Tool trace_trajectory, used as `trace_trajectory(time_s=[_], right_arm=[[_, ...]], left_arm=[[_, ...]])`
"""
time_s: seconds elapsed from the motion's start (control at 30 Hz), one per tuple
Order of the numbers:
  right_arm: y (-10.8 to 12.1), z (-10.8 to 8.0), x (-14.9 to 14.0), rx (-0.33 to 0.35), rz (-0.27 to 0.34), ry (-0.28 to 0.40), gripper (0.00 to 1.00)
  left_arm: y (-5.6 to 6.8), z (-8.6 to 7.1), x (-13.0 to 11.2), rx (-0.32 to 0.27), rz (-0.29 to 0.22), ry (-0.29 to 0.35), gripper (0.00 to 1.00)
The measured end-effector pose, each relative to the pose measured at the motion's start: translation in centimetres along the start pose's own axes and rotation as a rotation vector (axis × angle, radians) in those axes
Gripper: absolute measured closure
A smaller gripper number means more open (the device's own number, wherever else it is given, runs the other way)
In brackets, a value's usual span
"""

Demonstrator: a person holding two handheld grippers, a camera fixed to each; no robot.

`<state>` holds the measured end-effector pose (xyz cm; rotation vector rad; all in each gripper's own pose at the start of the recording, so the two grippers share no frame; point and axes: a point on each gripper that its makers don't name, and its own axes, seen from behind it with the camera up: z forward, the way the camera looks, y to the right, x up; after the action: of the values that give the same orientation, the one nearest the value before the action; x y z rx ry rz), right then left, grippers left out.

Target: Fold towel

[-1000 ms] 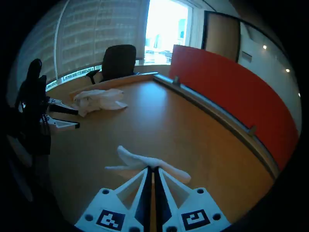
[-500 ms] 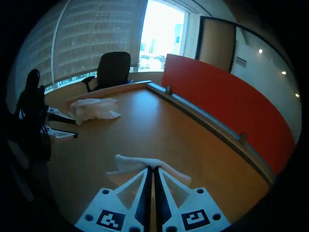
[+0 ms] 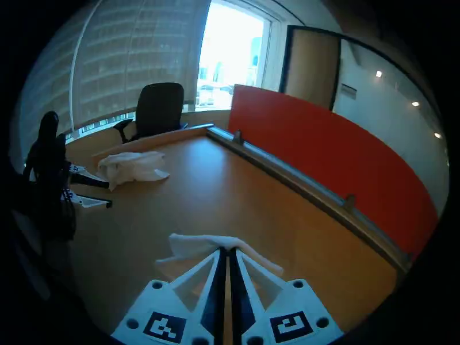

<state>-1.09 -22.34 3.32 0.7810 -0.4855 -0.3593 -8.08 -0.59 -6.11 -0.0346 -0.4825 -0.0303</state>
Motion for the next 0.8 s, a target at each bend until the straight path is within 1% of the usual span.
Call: trace_trajectory(time_s=[0.4,0.8], right_arm=[[4.0,-3.3,-2.2,-0.068,0.031,-0.019,0.95],[9.4,-7.0,-4.9,-0.148,0.065,-0.041,0.95]], left_arm=[[1.0,0.4,0.2,-0.013,0.011,-0.002,0.07],[1.6,0.5,0.5,-0.01,0.019,-0.005,0.07]])
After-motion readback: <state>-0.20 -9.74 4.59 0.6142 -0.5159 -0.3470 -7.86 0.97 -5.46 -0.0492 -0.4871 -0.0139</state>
